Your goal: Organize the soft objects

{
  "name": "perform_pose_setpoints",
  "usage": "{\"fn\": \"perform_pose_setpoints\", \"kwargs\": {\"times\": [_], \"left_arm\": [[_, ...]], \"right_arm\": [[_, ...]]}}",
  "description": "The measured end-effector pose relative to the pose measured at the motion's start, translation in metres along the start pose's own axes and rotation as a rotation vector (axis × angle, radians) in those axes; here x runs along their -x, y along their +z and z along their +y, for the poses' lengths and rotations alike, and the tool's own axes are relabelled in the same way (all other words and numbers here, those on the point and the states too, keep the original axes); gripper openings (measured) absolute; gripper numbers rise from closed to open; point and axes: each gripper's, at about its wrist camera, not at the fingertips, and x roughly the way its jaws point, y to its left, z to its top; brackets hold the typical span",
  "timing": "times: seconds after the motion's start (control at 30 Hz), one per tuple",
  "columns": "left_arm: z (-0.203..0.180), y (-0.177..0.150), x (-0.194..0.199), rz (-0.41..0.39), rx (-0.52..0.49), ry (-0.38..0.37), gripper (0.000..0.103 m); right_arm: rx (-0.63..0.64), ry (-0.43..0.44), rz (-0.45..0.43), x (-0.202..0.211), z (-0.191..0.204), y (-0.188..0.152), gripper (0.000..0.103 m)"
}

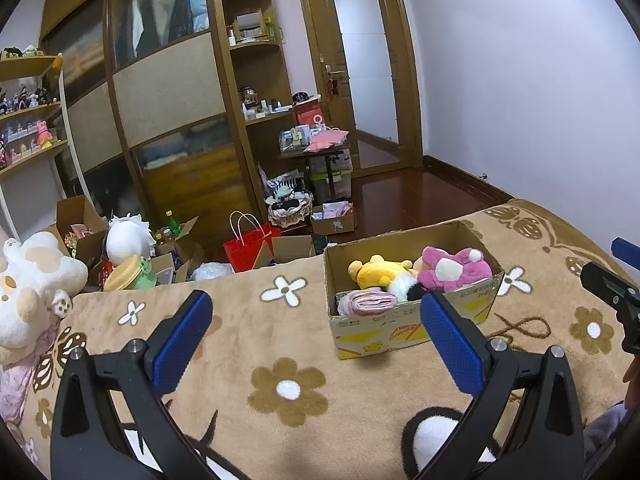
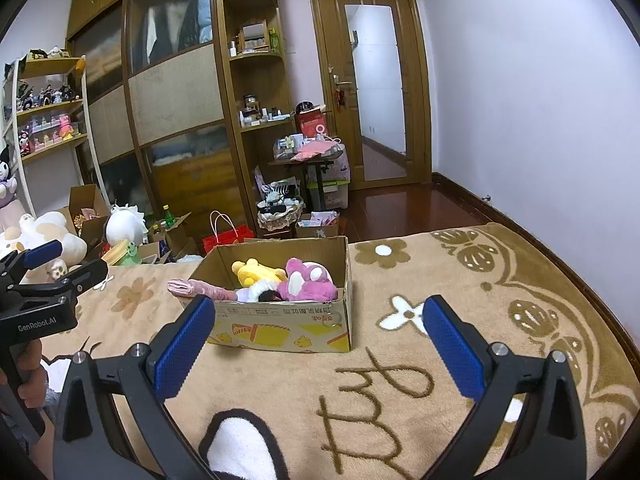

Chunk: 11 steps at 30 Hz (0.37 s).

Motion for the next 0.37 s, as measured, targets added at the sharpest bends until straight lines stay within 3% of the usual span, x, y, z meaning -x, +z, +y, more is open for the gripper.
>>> {"fn": "perform_pose_setpoints", "kwargs": {"times": [0.37], "left_arm": [[-0.001, 0.0008, 0.0001, -0.002, 0.001, 0.005, 0.103]], "right_arm": [[0.001, 0.001, 0.001, -0.0005, -0.0005, 0.0025, 0.103]]}}
